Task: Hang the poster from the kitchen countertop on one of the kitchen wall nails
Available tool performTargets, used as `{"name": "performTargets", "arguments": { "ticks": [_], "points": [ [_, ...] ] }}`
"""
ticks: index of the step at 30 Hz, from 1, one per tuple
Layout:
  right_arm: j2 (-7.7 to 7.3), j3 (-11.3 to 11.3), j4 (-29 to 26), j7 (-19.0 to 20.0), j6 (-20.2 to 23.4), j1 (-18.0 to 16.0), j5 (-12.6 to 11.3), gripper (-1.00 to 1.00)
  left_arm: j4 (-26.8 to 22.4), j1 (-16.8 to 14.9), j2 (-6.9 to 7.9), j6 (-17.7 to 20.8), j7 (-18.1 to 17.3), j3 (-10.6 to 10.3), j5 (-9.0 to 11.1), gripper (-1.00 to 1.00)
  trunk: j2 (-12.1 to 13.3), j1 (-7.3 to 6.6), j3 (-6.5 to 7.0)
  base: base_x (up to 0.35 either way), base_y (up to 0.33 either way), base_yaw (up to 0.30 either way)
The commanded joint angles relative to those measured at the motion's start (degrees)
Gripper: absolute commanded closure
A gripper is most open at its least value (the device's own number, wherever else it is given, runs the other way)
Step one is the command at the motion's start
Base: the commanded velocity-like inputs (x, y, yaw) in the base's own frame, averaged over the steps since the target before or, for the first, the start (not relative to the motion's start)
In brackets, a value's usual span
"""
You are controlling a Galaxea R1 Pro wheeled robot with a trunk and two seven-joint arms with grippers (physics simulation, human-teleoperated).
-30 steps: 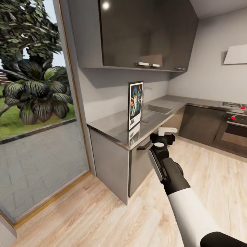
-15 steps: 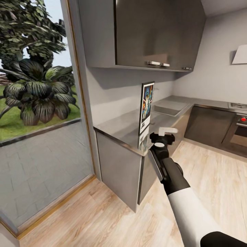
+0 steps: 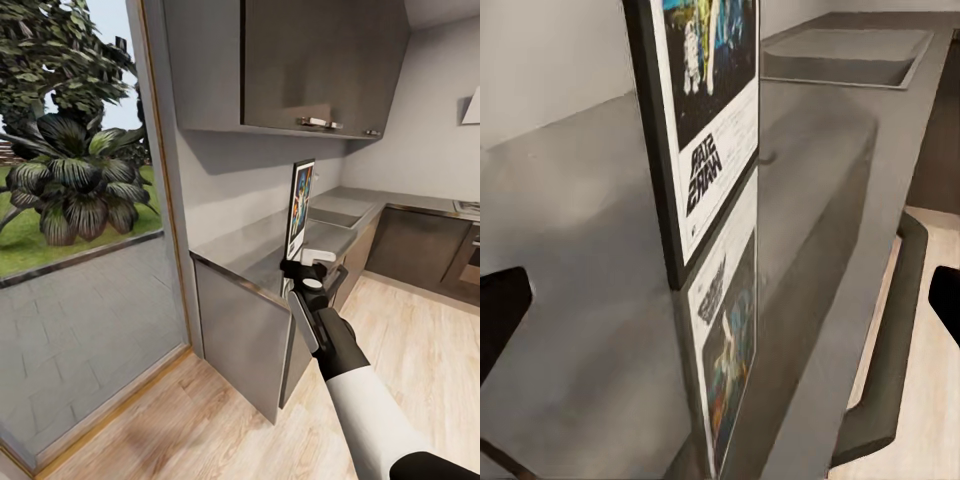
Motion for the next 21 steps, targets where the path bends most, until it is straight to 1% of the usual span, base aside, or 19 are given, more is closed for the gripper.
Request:
{"name": "performTargets", "arguments": {
  "ticks": [1,4,8,13,17,21],
  "points": [
    [-0.02,0.1,0.0,-0.3,0.1,0.0,-0.5,-1.0,-0.1,0.0,-0.01,-0.1,0.0,0.0,0.0,-1.0,0.0,0.0,-0.05,0.016,0.016,0.0],
    [-0.08,0.1,0.0,0.3,-0.1,0.0,-0.7,-1.0,-0.1,0.0,-0.01,-0.1,0.0,0.1,0.0,-1.0,0.0,0.0,-0.05,0.075,0.005,0.0],
    [-0.09,0.1,0.0,0.4,-0.1,0.0,-0.8,-1.0,-0.1,0.0,-0.01,-0.1,0.0,0.1,0.0,-1.0,0.0,0.0,-0.05,0.239,0.001,0.0],
    [-0.1,0.1,0.0,0.5,-0.1,0.0,-0.8,-1.0,-0.1,0.0,-0.01,-0.1,0.0,0.1,0.0,-1.0,0.0,0.0,-0.05,0.091,0.0,0.0],
    [-0.11,0.1,0.0,0.4,-0.1,0.0,-0.7,-1.0,-0.1,0.0,-0.01,-0.1,0.0,0.1,0.0,-1.0,0.0,0.0,-0.05,0.206,0.0,0.0],
    [-0.11,0.1,0.0,0.4,-0.1,0.1,-0.7,-1.0,-0.1,0.0,-0.01,-0.1,0.0,0.1,0.0,-1.0,0.0,0.0,-0.05,0.081,0.0,0.0]
  ]
}}
